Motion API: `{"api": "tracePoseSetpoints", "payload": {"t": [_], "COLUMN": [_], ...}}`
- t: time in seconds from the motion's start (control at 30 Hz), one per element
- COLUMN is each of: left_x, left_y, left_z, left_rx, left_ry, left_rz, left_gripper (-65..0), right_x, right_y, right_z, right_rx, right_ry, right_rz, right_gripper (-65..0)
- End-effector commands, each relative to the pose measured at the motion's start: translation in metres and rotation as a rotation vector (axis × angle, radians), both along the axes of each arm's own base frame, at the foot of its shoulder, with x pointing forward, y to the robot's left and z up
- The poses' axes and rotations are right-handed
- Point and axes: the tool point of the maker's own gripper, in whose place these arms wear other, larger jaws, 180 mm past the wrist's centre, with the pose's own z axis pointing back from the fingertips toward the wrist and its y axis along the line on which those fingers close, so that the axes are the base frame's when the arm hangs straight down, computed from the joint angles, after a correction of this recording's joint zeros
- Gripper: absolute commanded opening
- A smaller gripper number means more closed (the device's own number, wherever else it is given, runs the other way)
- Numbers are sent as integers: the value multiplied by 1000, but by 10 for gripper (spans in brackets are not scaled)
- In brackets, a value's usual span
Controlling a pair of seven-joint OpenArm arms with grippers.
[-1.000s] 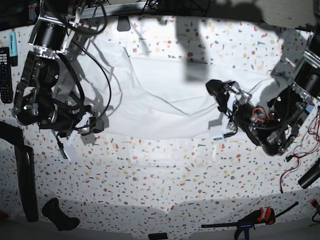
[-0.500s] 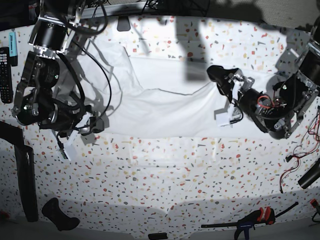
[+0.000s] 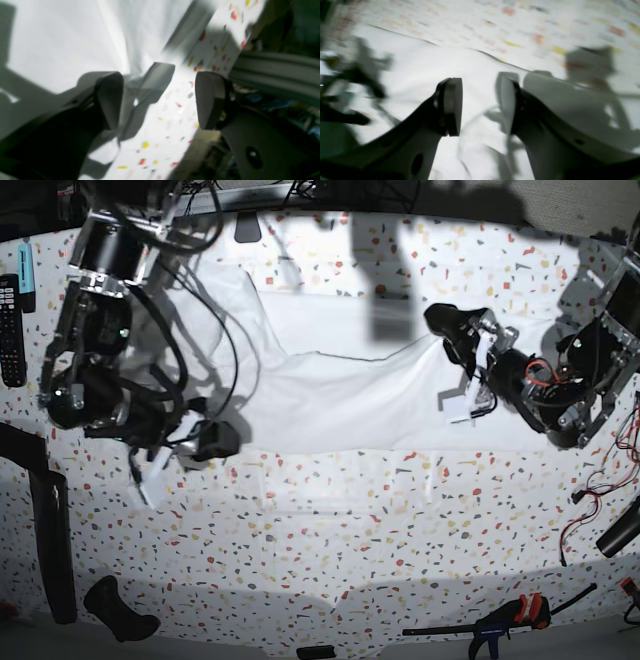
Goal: Fold the T-shirt properly
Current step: 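Lift the right gripper and move it over the shirt's collar end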
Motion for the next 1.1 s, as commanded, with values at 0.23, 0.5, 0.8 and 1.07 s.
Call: {"api": "tracePoseSetpoints", "payload": {"t": [0.23, 0.5, 0.8, 1.07], "left_x": [10, 10, 12, 16], "left_y": [10, 10, 17, 59], "left_z": [2, 2, 2, -2], "left_rx": [36, 36, 56, 178], "left_ry": [-33, -33, -39, -72], "left_rz": [12, 12, 14, 24], "left_gripper": [-214, -214, -214, -214], "right_x": [6, 3, -40, -44], "right_y": [61, 106, 76, 18], "right_z": [19, -17, -88, -99], "right_rx": [143, -51, -242, -377], "right_ry": [-56, -39, 127, 149], "right_rz": [56, 120, 152, 132], "right_gripper": [-393, -393, -393, -393]}}
